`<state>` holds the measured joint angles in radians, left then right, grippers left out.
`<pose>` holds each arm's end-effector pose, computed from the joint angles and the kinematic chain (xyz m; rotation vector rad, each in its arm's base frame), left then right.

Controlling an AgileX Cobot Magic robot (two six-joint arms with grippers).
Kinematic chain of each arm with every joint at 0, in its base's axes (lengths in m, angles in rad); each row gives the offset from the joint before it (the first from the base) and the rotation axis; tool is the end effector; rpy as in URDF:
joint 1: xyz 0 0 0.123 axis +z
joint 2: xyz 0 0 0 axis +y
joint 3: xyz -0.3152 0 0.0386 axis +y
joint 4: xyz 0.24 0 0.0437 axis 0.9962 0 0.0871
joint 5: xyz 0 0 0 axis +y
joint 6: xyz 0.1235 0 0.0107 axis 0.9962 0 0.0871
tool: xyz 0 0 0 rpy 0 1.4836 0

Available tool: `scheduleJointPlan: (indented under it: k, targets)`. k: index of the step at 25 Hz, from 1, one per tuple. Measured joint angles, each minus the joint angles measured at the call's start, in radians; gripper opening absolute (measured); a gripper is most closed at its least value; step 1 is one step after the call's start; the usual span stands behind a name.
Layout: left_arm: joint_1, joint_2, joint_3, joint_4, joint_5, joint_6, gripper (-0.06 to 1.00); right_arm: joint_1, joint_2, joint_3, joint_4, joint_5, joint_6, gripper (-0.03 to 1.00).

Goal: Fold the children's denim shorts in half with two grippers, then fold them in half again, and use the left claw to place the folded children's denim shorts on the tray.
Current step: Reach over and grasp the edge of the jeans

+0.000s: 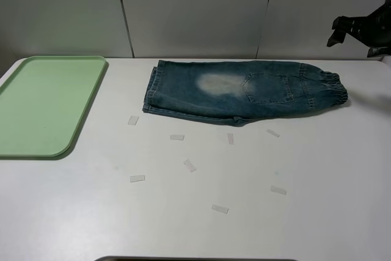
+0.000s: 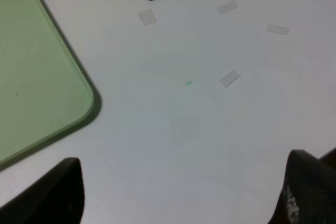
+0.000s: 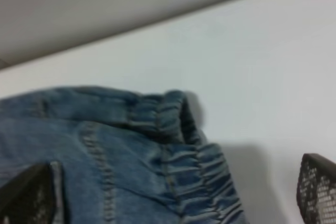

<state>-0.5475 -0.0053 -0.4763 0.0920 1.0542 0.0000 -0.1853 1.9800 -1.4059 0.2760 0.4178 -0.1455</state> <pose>-0.0064 0.0155 0.2523 0.5543 1.9846 -0.2294 0.4581 -0.0719 0.2073 0.3110 2.4368 0.1024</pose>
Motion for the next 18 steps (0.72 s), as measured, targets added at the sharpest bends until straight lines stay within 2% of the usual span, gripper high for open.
scheduleJointPlan:
  k: [6,18]
  targets:
    - [0.000,0.000,0.000,0.000,0.000,0.000,0.76,-0.031,0.107,-0.087,0.108,0.074,-0.135,0.69]
    - [0.000,0.000,0.000,0.000,0.000,0.000,0.76,-0.063,0.216,-0.101,0.145,0.067,-0.241,0.69]
